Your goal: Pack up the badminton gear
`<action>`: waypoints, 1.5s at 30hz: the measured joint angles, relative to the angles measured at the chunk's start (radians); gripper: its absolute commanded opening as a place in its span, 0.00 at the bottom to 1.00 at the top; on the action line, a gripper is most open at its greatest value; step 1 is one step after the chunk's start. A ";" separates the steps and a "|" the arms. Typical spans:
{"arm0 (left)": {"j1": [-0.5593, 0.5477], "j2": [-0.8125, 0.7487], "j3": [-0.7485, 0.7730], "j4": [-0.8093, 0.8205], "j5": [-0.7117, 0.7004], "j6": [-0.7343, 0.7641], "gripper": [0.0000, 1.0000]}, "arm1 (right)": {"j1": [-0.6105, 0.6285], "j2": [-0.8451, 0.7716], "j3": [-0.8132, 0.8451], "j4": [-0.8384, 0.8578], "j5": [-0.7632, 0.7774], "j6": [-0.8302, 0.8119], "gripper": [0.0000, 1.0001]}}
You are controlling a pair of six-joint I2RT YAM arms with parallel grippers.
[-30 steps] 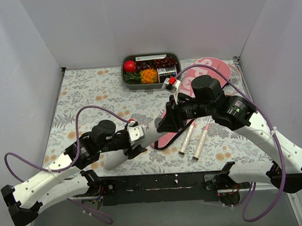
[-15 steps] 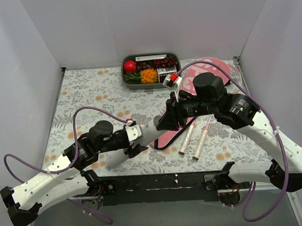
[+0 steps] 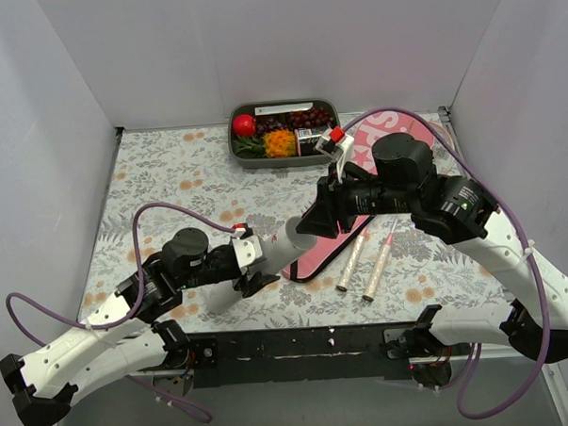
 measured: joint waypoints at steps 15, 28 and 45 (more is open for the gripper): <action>-0.001 -0.011 -0.009 -0.007 0.006 0.000 0.00 | -0.001 0.008 -0.034 0.020 0.027 0.019 0.01; 0.000 0.002 -0.027 -0.088 -0.022 0.005 0.00 | 0.027 0.013 -0.126 0.067 0.011 0.009 0.01; 0.015 0.136 0.007 0.020 -0.112 -0.034 0.00 | -0.129 0.020 0.131 -0.058 0.311 -0.045 0.22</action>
